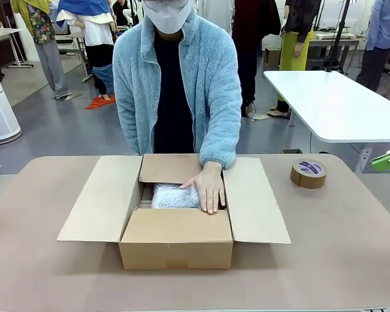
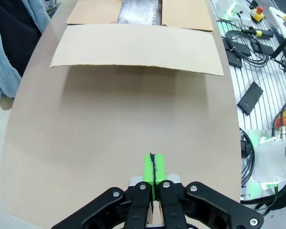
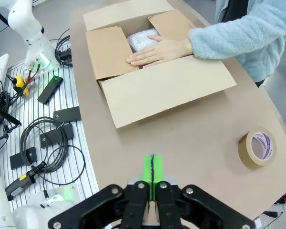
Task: Wrap the clocks to prevent damage.
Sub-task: Push the right (or left) flap of the Package Box to close it.
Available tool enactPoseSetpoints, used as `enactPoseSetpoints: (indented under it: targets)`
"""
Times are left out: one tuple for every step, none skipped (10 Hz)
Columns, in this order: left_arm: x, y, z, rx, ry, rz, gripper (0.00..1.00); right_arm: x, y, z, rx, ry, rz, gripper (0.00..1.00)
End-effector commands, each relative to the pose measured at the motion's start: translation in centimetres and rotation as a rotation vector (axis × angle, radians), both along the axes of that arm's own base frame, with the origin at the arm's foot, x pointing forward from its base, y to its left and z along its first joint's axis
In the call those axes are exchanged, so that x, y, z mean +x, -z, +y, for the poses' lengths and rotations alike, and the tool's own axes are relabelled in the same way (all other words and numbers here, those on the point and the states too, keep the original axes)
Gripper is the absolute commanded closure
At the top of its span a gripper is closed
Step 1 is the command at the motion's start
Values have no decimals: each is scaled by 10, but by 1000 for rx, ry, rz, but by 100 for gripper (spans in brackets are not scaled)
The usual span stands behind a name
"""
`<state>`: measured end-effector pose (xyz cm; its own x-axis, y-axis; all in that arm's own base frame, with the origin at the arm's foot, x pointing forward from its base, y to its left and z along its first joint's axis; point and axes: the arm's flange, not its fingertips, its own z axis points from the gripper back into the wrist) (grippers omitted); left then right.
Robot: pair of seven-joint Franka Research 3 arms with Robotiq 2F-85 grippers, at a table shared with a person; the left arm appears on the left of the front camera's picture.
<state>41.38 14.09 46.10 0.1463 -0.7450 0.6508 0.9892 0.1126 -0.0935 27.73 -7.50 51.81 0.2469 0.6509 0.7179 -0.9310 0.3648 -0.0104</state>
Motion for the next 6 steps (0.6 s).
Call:
enactPoseSetpoints:
  targets:
    - [-1,0,1,-13,-2,-4,100,2,1,0,15,-16,-14,99]
    - [-1,0,1,-13,-2,-4,100,2,1,0,15,-16,-14,99]
    - [-1,0,1,-13,-2,-4,100,2,1,0,15,-16,-14,99]
    - [-1,0,1,-13,-2,-4,100,2,1,0,15,-16,-14,99]
    - [-1,0,1,-13,-2,-4,100,2,1,0,15,-16,-14,99]
    - [-1,0,1,-13,-2,-4,100,2,1,0,15,-16,-14,99]
